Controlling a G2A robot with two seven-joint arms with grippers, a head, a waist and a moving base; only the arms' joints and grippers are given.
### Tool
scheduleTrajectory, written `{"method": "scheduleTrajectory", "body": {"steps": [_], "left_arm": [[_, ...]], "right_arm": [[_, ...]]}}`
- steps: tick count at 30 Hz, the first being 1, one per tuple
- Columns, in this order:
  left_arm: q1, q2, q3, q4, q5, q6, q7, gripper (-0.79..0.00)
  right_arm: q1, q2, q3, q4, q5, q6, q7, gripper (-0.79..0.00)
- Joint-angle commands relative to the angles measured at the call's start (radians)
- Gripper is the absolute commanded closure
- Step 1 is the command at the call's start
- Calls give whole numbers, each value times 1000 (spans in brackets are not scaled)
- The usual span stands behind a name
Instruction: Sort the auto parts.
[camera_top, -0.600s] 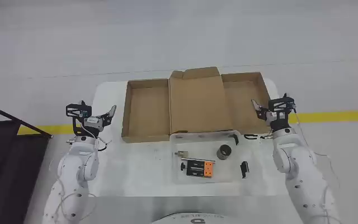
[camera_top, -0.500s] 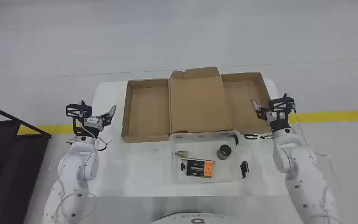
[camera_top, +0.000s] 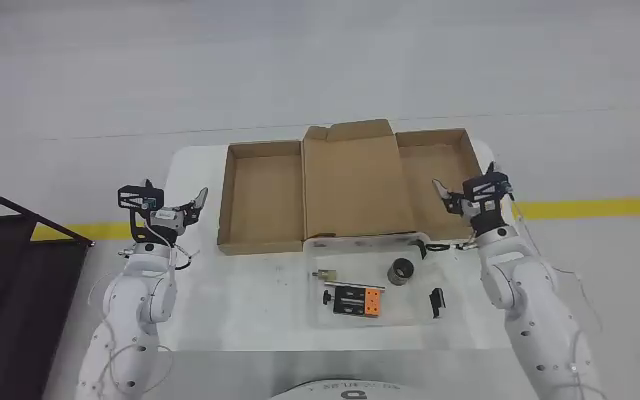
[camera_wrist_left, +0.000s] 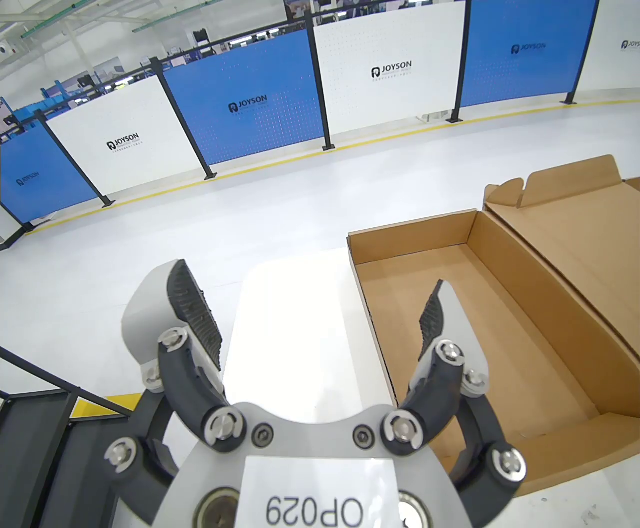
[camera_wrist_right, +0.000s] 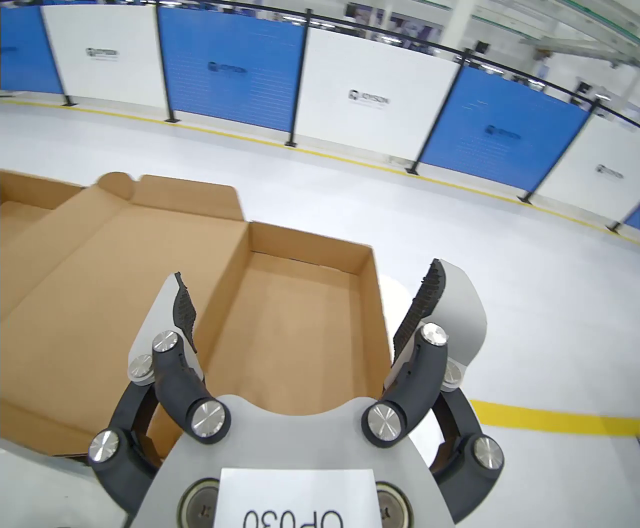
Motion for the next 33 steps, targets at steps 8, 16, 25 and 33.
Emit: {"method": "scheduleTrajectory", "body": {"steps": [8, 16, 25, 33], "left_arm": [[0, 0, 0, 0, 0, 0, 0, -785], [0, 0, 0, 0, 0, 0, 0, -785], [0, 0, 0, 0, 0, 0, 0, -785], [0, 0, 0, 0, 0, 0, 0, -785]], "right_arm": [[0, 1, 2, 0, 6, -29, -11, -785], [-12, 27, -16, -85, -49, -427, 156, -785], [-100, 55, 56, -168, 57, -759, 214, -529], [-124, 65, 60, -169, 60, -770, 294, -382]]}}
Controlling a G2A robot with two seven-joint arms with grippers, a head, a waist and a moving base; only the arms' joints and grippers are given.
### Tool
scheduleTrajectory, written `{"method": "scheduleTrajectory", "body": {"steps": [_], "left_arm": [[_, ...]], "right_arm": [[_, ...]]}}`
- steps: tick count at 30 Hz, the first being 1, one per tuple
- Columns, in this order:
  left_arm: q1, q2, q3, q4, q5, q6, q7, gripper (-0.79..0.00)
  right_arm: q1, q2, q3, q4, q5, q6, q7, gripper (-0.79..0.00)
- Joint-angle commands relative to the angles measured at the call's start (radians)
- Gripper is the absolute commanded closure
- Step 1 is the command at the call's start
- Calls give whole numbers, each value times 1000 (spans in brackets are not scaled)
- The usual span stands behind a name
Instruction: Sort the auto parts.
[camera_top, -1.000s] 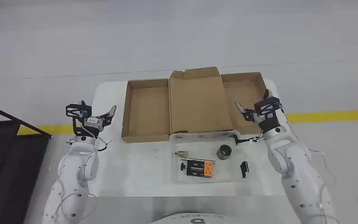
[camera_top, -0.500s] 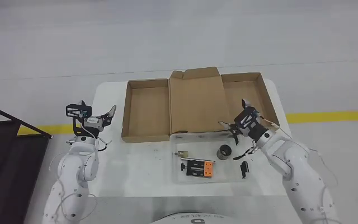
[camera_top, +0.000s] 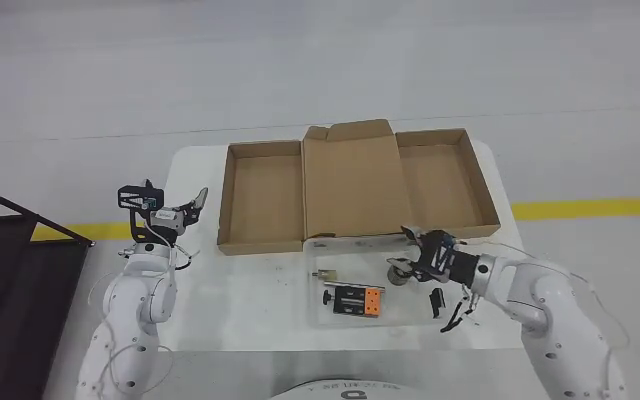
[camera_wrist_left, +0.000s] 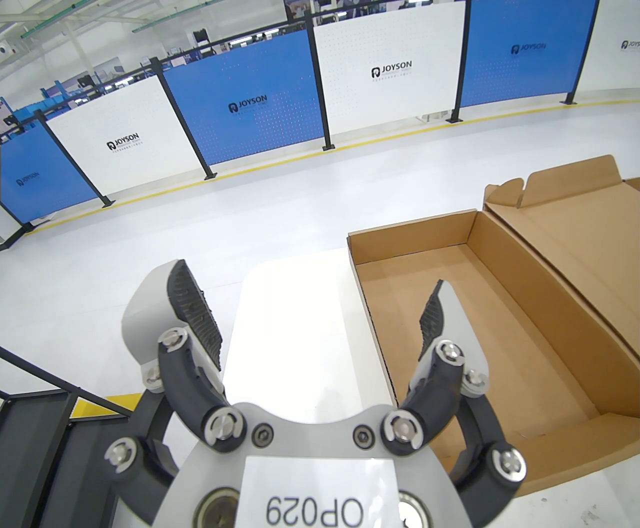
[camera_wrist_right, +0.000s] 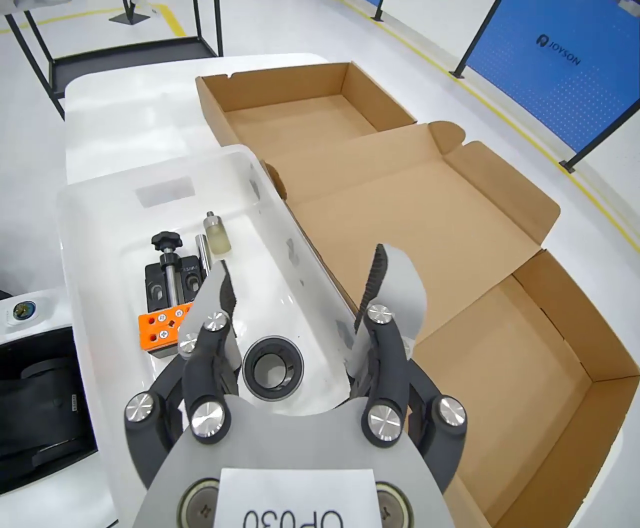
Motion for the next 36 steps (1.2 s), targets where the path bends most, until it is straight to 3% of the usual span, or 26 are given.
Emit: {"method": "scheduleTrajectory", "body": {"steps": [1, 8, 19, 36], "left_arm": [[0, 0, 0, 0, 0, 0, 0, -785], [0, 0, 0, 0, 0, 0, 0, -785], [0, 0, 0, 0, 0, 0, 0, -785], [0, 0, 0, 0, 0, 0, 0, -785]], "right_arm": [[2, 2, -5, 4, -9, -3, 18, -382], [7, 9, -31, 16, -93, 14, 39, -339], [-5, 19, -56, 52, -243, 59, 5, -372], [-16, 34, -47, 78, -253, 54, -29, -339]]}}
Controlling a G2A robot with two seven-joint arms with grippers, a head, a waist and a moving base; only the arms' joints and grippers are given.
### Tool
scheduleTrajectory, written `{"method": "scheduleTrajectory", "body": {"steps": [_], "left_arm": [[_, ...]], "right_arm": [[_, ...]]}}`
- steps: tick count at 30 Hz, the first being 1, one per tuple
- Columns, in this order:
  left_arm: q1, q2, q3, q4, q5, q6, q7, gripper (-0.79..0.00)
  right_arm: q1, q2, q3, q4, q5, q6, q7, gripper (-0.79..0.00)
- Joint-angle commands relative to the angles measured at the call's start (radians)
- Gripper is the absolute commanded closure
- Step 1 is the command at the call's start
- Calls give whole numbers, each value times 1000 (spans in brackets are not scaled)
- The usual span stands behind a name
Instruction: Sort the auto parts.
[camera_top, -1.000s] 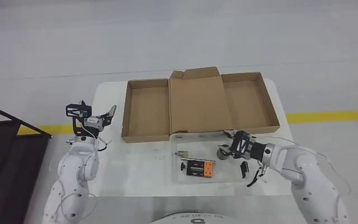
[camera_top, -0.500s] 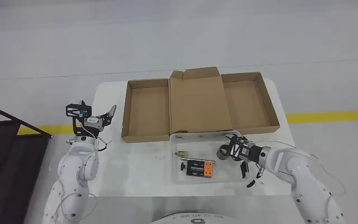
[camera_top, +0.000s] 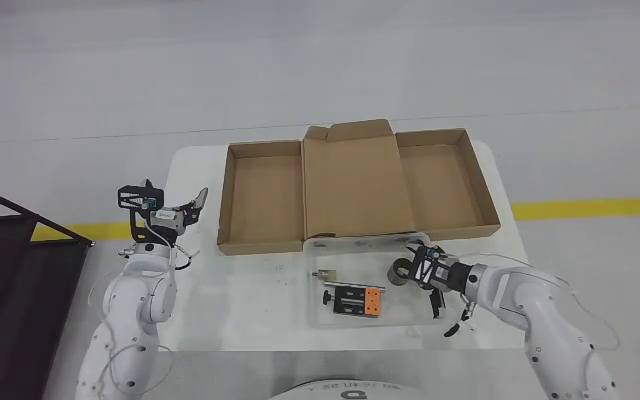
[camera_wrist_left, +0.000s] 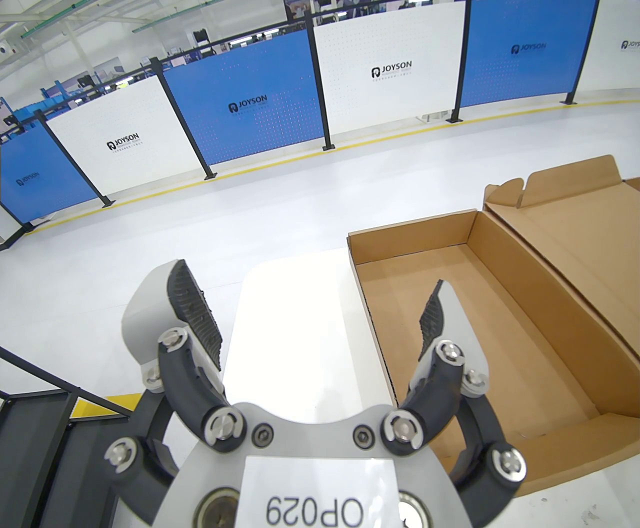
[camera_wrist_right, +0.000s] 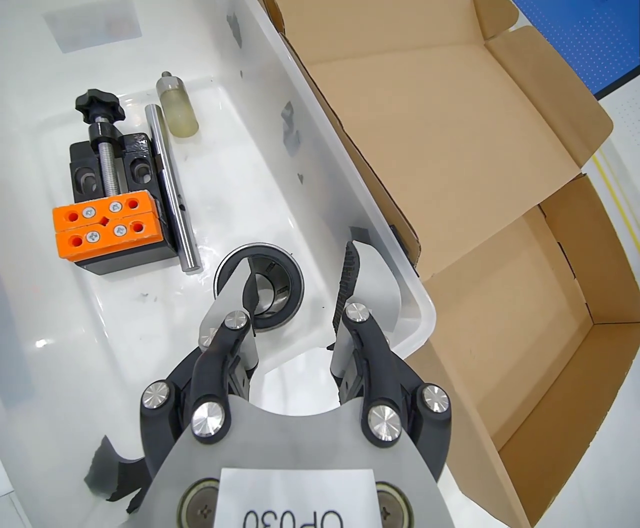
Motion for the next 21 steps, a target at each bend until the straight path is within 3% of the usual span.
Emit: {"method": "scheduleTrajectory", "body": {"steps": [1, 21], "left_arm": [[0, 0, 0, 0, 0, 0, 0, -785], [0, 0, 0, 0, 0, 0, 0, -785]], "right_arm": [[-1, 1, -1, 1, 8, 5, 6, -336], [61, 11, -55, 5, 64, -6, 148, -311]]}}
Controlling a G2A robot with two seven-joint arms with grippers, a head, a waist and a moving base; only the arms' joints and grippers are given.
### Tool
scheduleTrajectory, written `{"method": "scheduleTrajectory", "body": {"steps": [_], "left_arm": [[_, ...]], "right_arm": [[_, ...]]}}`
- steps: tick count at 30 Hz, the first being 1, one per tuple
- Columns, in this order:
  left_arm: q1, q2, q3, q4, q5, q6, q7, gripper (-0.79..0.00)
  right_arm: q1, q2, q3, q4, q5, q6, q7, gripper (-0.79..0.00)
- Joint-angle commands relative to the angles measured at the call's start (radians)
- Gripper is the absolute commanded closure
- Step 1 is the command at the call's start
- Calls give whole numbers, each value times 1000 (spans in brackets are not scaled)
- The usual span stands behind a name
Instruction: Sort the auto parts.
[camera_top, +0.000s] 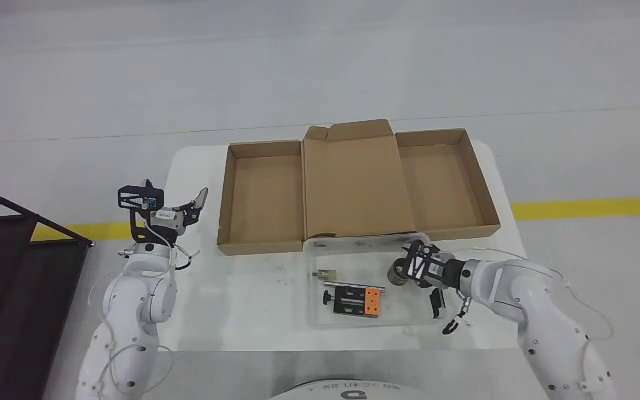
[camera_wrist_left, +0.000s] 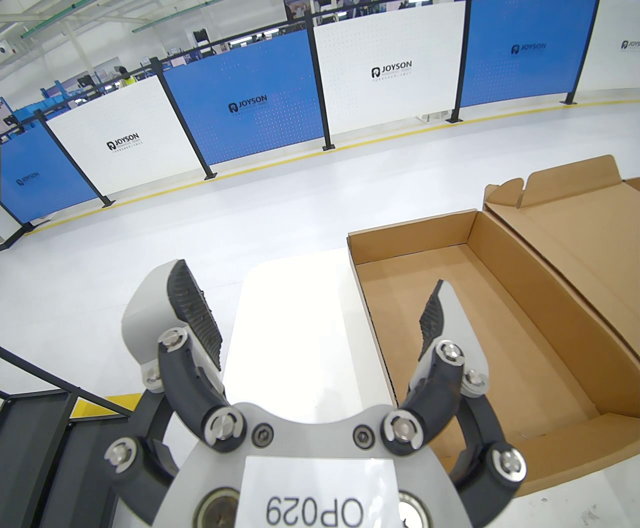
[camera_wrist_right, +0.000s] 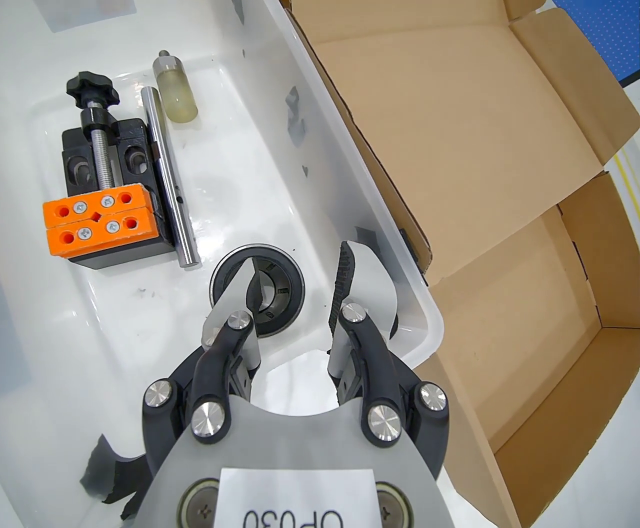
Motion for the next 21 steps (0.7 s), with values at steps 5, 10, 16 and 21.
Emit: {"method": "scheduleTrajectory", "body": {"steps": [5, 10, 16, 21], "left_arm": [[0, 0, 0, 0, 0, 0, 0, -785], [0, 0, 0, 0, 0, 0, 0, -785], [0, 0, 0, 0, 0, 0, 0, -785], [0, 0, 0, 0, 0, 0, 0, -785]], "right_arm": [[3, 3, -13, 3, 3, 4, 22, -296], [-2, 6, -23, -2, 2, 15, 39, -262], [1, 9, -38, -8, 9, 15, 52, 0], [-10, 15, -10, -16, 59, -19, 10, 0]]}}
